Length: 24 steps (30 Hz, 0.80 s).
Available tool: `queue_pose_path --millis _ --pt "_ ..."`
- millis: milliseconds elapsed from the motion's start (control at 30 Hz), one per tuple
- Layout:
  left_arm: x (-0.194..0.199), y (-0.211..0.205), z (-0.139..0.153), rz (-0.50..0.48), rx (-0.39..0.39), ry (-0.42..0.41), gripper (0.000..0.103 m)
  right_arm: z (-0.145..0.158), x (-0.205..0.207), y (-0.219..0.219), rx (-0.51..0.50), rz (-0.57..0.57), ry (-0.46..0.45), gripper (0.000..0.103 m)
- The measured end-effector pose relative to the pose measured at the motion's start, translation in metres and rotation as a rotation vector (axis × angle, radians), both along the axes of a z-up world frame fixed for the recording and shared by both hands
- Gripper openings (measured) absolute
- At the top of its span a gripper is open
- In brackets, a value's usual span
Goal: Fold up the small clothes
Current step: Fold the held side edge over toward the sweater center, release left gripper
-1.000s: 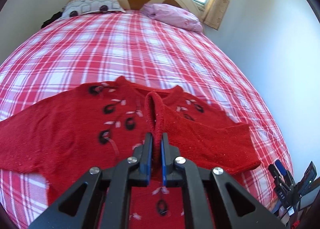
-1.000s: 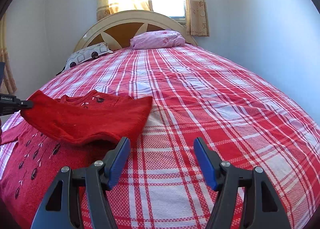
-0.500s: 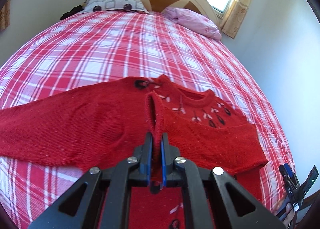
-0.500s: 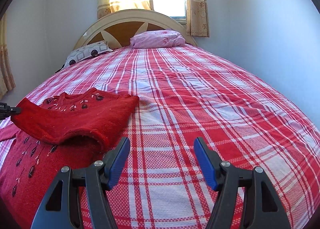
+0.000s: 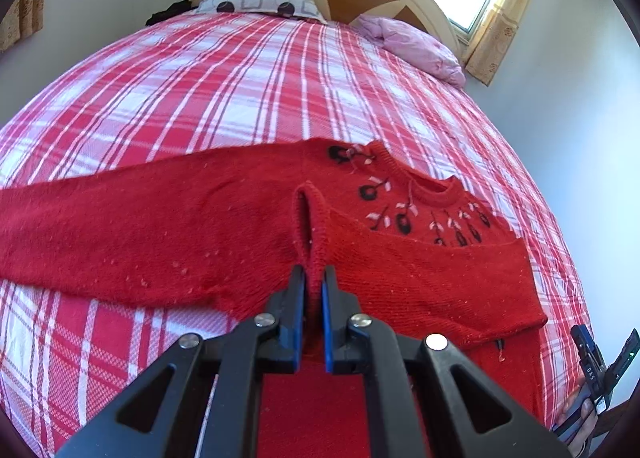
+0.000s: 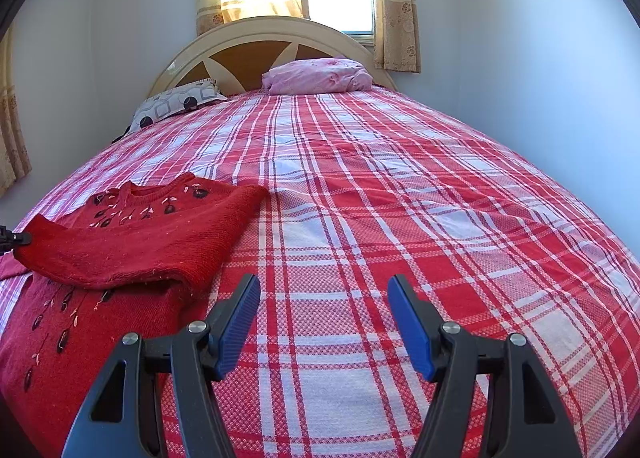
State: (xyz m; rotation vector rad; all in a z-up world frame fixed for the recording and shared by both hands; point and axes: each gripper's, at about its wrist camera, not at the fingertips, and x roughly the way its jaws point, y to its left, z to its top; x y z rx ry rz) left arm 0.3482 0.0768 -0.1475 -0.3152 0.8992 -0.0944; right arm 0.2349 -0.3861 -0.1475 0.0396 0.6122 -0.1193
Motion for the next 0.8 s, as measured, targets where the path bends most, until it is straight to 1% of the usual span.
queue_pose_path --millis 100,333,467,567,800 --pt "-0.002 0.001 -0.012 0.006 0.002 0.023 0.008 0.0 0.0 0.001 -0.007 0.001 0.001 0.067" --pt "-0.001 0.013 -0.03 0.035 -0.022 0.052 0.008 0.001 -0.001 0.004 -0.014 0.001 0.003 0.067" --pt "0.0 0.012 -0.039 0.038 -0.005 0.064 0.008 -0.001 0.0 0.007 -0.025 0.012 0.018 0.067" --pt "-0.002 0.008 -0.038 0.029 0.026 0.049 0.008 -0.003 0.003 0.01 -0.033 0.02 0.032 0.067" --pt "-0.004 0.011 -0.025 0.002 0.043 0.008 0.008 -0.007 0.007 0.014 -0.048 0.028 0.057 0.067"
